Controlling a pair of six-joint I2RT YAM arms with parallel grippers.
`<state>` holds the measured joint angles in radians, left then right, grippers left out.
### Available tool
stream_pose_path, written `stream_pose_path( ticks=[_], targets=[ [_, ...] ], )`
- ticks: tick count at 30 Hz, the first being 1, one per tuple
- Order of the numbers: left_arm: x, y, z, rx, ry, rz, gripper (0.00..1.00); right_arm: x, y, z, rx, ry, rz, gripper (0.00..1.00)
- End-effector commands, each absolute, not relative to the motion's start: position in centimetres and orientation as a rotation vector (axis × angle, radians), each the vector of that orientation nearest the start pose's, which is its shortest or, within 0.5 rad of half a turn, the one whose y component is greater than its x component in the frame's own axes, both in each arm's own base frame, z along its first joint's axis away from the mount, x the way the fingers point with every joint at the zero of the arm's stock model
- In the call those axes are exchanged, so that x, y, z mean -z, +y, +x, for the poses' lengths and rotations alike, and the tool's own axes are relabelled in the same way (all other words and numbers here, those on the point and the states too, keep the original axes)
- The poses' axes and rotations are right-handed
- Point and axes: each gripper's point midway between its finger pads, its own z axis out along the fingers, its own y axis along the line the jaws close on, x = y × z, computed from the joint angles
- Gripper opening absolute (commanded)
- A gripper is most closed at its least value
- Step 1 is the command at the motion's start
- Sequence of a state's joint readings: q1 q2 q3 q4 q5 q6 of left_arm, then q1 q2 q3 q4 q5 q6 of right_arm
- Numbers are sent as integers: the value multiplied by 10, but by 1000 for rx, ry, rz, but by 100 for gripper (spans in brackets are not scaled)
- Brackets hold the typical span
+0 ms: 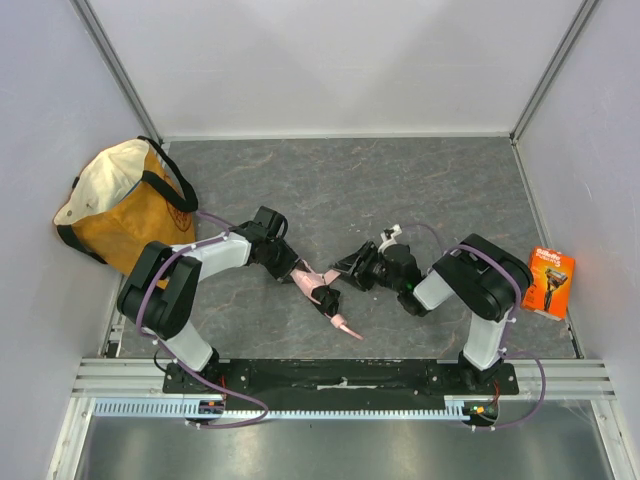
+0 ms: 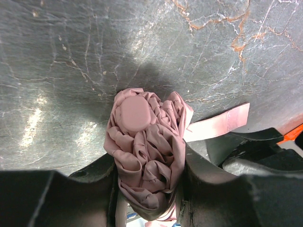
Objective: Put away the umbrella
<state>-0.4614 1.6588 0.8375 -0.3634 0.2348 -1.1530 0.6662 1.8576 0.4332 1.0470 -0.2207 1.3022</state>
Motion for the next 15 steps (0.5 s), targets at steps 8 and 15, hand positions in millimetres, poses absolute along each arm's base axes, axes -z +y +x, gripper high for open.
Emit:
stream_pose_path(
  ticks=[8, 15],
  targets=[
    [48, -151, 197, 116, 2994, -934, 2, -24, 294, 294, -1346, 2230, 464, 51],
    [48, -152, 196, 119, 3000, -920, 2, -17, 291, 299, -1310, 2245, 461, 45]
  ],
)
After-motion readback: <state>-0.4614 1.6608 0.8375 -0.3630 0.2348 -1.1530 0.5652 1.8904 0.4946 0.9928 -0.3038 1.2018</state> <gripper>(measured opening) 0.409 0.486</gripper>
